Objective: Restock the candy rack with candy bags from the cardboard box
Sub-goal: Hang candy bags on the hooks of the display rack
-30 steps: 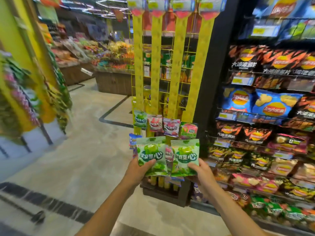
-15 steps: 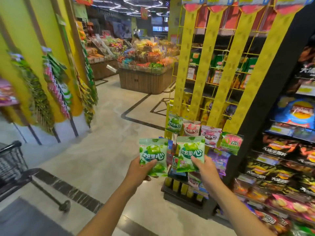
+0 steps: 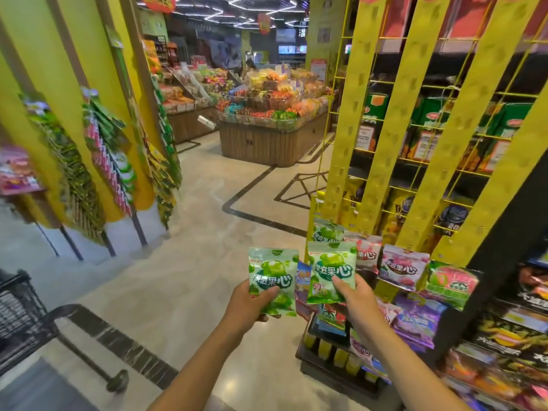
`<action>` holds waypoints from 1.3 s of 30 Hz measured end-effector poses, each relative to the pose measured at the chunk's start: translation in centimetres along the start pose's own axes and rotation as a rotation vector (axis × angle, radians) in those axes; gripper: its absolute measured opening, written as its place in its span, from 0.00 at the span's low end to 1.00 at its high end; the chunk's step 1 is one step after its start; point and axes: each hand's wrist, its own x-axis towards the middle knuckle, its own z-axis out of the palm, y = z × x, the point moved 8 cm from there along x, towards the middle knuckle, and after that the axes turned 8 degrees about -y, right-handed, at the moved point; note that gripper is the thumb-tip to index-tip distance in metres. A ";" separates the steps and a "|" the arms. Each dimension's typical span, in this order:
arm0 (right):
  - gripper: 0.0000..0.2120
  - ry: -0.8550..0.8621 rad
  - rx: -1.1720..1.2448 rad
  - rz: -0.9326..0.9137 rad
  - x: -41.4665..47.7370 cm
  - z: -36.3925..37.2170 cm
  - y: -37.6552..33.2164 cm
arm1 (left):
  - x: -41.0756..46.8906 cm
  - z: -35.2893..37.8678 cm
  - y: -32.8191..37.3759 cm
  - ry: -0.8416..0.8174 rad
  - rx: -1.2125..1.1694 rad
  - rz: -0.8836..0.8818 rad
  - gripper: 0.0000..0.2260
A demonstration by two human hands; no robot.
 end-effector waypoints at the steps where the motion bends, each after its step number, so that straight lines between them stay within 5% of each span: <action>1: 0.10 0.003 0.003 -0.004 0.9 0.0 -0.1 | 1.1 0.1 0.3 -0.006 0.012 0.003 0.07; 16: 0.07 0.051 -0.002 -0.041 11.5 -1.6 -2.2 | 13.8 1.5 1.6 -0.005 -0.001 0.012 0.09; 39: 0.07 0.210 -0.064 -0.067 17.9 -2.1 -2.2 | 20.2 1.2 0.8 -0.043 -0.037 -0.012 0.07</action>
